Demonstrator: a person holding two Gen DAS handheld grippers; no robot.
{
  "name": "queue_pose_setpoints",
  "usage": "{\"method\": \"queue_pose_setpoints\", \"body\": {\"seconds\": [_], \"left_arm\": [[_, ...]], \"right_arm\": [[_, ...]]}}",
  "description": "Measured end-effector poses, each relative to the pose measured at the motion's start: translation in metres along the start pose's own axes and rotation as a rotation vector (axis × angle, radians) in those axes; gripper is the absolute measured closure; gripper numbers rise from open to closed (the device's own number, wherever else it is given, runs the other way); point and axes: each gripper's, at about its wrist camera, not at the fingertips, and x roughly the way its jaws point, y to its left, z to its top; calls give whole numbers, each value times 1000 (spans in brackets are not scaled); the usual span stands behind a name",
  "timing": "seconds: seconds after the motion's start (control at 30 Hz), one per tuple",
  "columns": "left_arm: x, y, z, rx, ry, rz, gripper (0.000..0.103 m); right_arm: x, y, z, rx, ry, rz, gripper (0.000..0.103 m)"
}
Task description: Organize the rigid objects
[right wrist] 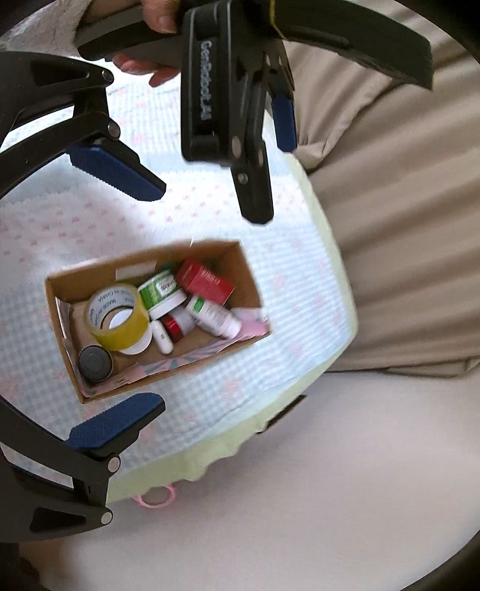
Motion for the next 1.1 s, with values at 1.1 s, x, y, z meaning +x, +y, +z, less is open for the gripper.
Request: {"method": "queue_pose_setpoints", "body": {"seconds": [1.1], "left_arm": [[-325,77,-208,-495,-401,528,0]], "right_arm": [[-164,188,-13,-314,-247,158,0]]}}
